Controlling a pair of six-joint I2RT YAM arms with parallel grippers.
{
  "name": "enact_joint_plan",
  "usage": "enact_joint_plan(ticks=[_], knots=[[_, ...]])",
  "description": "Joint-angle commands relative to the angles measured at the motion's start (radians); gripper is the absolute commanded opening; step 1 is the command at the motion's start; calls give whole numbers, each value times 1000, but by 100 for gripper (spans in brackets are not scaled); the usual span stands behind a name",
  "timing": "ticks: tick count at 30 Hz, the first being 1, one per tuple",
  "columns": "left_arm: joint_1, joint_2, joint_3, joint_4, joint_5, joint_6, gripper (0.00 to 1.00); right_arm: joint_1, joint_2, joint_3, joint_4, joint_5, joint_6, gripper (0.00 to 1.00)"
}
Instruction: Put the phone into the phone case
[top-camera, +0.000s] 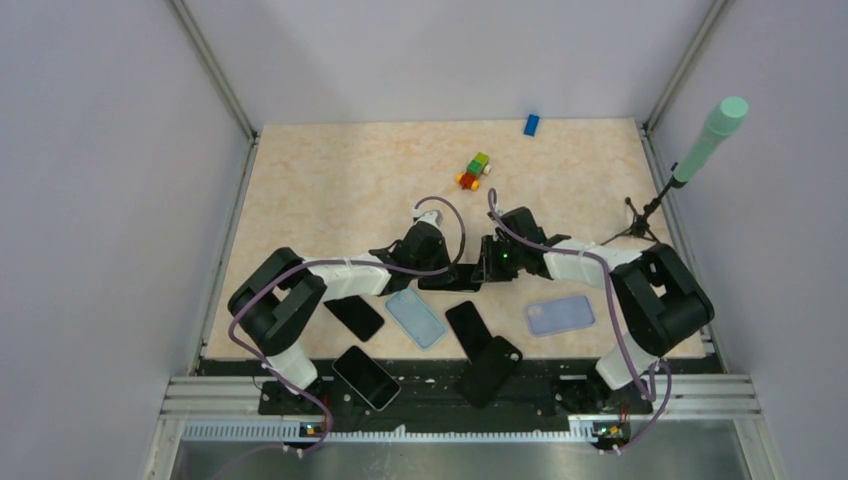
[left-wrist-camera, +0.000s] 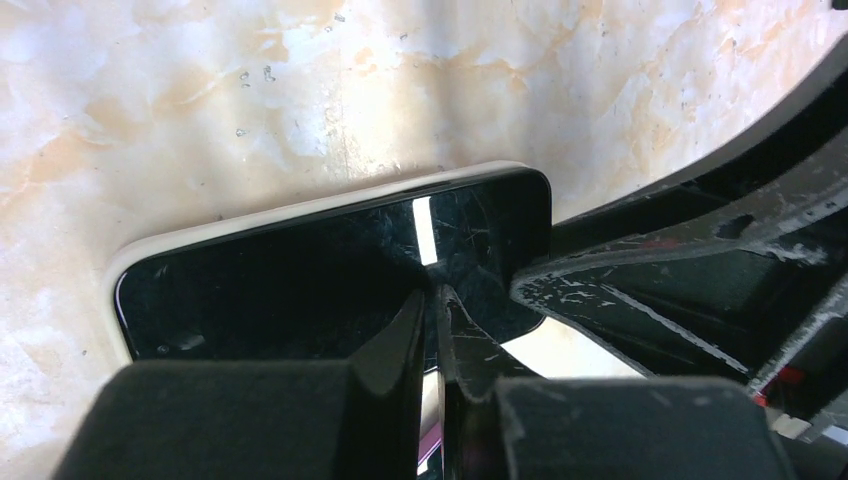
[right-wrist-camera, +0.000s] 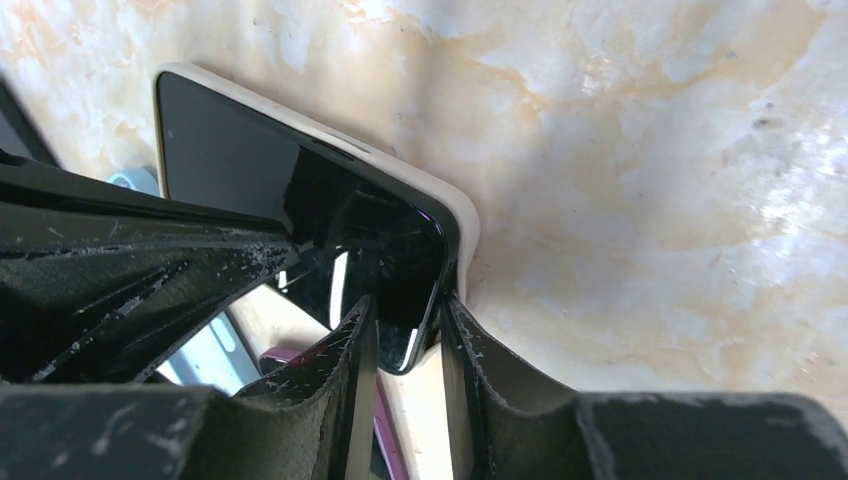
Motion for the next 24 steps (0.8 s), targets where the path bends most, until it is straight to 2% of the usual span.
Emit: enact_joint_plan(ticks=[1,7,12,17,24], knots=[[-1,36,-31,-129,-97,5,9,9,-47,-9,-172,174,-80,28],[-1,40,-33,-147,-114,7,9,4,-67,-9,-182,155,-77,28],[-7,29,-38,-149,-115,13,9,-55,-86,-68,-90,-30,-51,29],[-28,11,-37,-127,-95,37,10,-141,-108,-170,64,-246,-1,39],[-85,10,-29,-69,-86,74,11,-172,-50,-177,129,-322,8,41]])
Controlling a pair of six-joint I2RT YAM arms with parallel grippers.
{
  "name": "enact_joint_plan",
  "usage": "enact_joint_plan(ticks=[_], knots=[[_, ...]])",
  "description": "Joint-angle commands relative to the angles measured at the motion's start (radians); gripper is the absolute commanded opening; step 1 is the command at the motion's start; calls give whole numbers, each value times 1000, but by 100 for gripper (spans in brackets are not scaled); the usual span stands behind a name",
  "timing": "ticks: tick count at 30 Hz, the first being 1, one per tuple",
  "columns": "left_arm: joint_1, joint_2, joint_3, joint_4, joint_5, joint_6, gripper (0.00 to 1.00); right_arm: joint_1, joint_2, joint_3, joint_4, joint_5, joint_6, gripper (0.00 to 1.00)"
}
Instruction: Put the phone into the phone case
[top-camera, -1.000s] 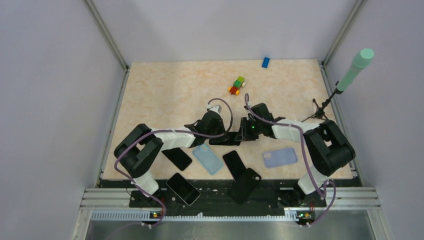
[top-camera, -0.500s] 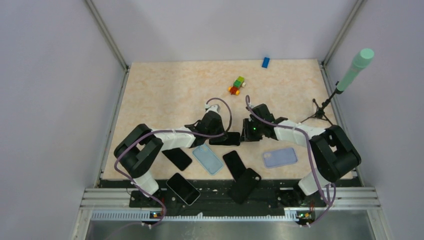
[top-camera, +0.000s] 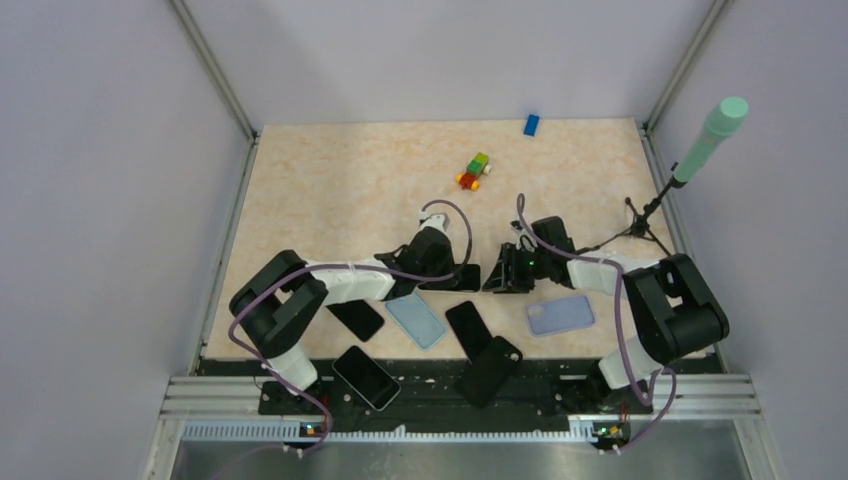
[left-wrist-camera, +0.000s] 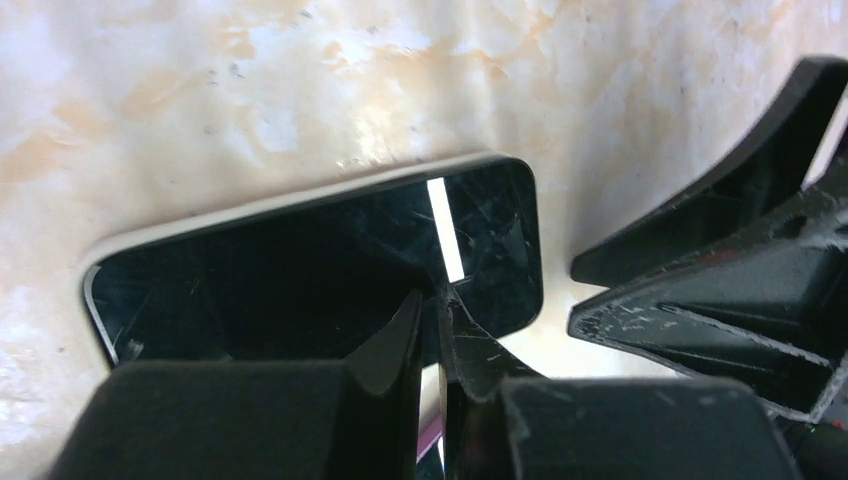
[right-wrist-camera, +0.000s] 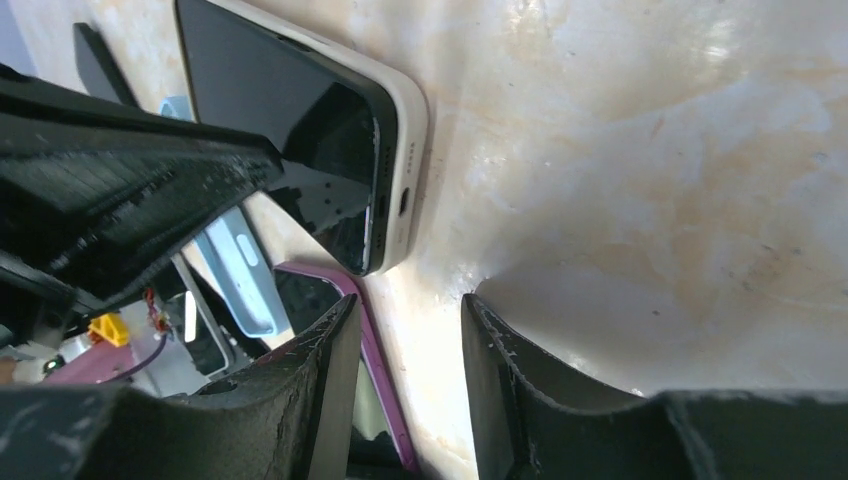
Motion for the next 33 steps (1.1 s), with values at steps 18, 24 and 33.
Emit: enact_joint_plan(ticks=[18,24,33], knots=[[-82,52,19,-140,-64,74,12,49,215,76,-44,180,-56,25],[-82,56,25,-154,-83,68,11,110,239,95,-99,341,-82,17],[-82,50,32,-165,-104,65,11,165,212,130,-167,508,-94,0]])
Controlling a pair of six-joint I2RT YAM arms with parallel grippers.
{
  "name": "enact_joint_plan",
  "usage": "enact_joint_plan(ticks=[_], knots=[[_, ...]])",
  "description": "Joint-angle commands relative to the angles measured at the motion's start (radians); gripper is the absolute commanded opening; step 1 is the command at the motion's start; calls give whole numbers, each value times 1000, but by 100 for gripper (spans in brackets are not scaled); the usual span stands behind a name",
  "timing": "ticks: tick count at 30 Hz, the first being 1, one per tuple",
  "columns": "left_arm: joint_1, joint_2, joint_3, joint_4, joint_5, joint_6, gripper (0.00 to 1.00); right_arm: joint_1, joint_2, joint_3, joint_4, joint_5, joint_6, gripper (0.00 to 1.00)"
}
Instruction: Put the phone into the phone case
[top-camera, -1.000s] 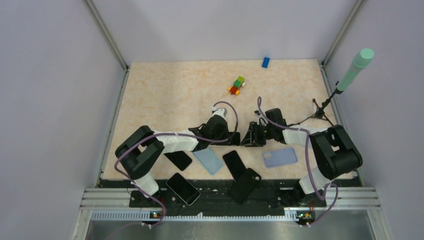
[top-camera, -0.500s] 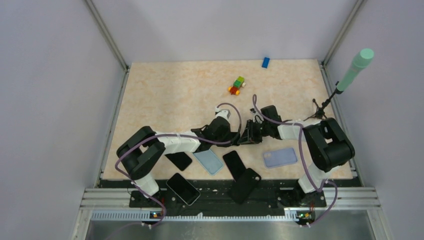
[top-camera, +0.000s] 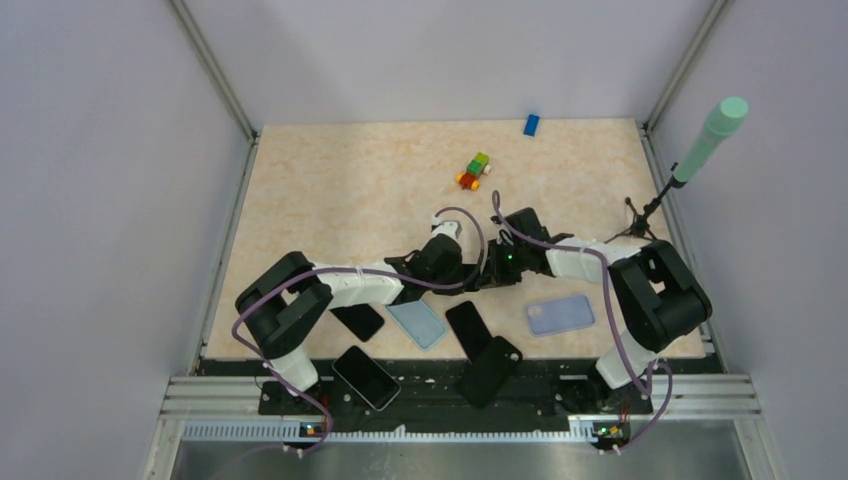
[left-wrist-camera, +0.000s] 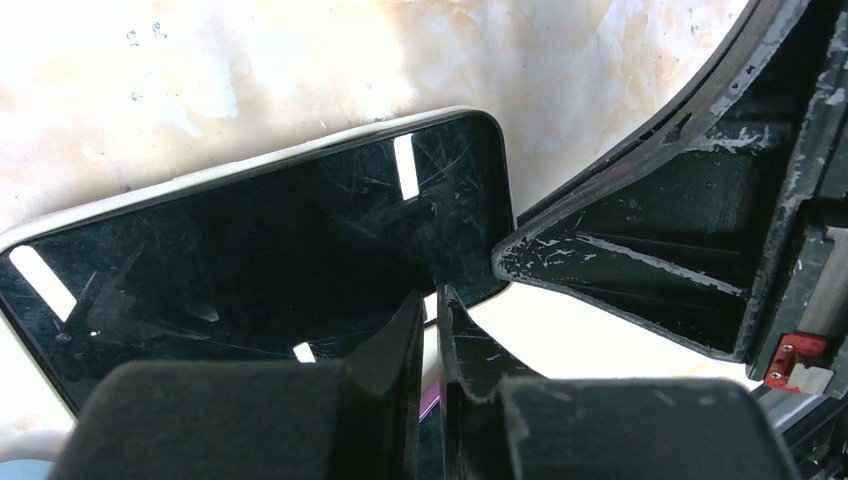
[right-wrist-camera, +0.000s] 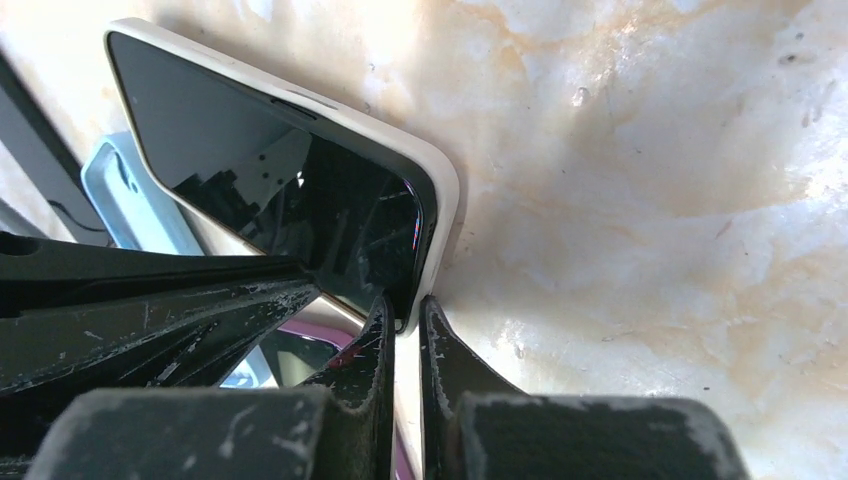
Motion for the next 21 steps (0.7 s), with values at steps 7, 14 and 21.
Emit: enact_joint_plan(ticks=[7,14,21], knots=[[8,41,37,-155,-89,21,11,29,19,-45,-16,252,-54,3],[20,50,81,-206,-118,54,11,-78,-7,-76,106,-8,-29,42],[21,101,140,-252,-130,86,11,-135,44,-39,104,-70,-39,44]])
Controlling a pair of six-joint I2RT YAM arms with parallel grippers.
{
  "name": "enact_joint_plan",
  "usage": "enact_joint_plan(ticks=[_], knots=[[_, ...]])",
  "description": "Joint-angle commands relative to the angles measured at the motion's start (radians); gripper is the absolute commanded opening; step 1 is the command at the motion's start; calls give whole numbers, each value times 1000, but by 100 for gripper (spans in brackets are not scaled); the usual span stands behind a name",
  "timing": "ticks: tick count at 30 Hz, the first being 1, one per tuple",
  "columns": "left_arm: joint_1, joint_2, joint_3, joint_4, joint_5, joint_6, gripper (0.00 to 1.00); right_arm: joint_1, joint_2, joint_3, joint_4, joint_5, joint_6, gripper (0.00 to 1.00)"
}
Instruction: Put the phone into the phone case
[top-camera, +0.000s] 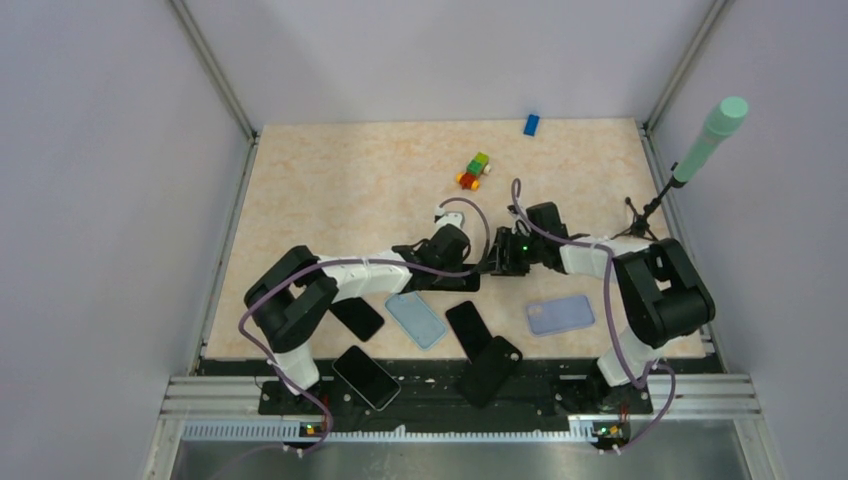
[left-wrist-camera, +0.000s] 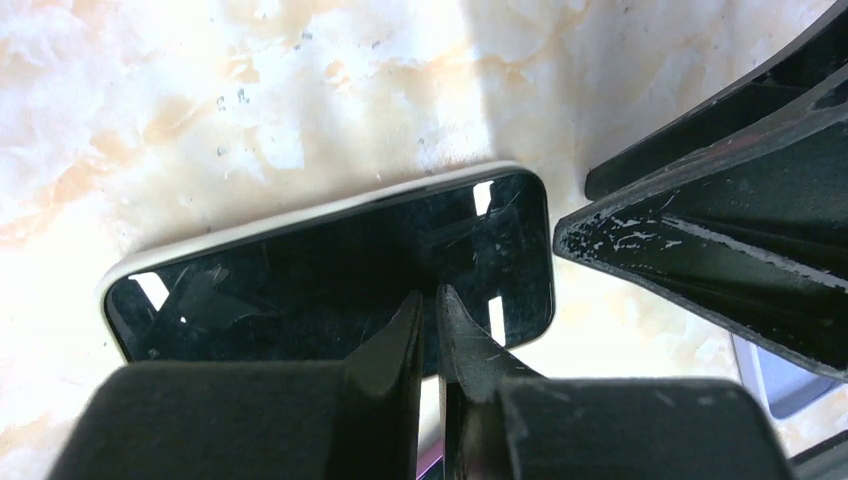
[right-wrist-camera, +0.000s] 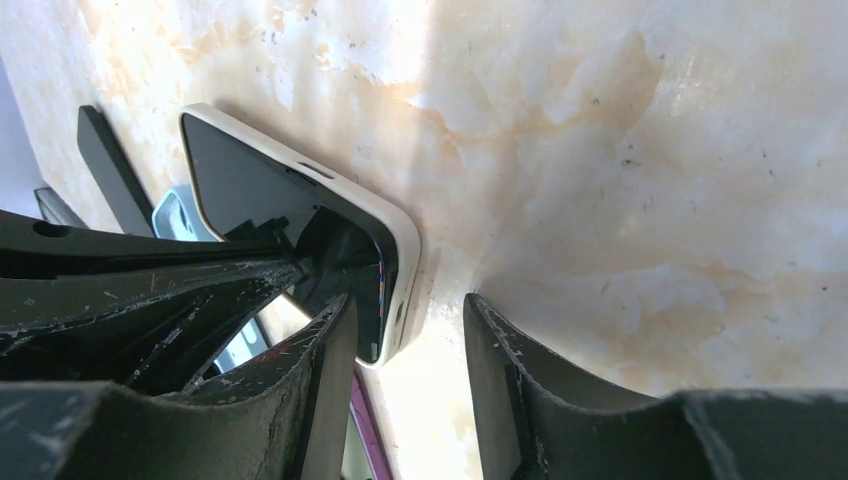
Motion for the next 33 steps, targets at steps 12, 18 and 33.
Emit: enact_joint_plan(ticks=[12,18,33], knots=[[9,119,56,-107,-29,54,11,1,157,18,-90,55,-61,26],[8,159,78,-103,-2,49,11,37,192,56,-157,160,-79,21],[6,225,67,-69,34,31,11,112,226,104,-229,323,-95,0]])
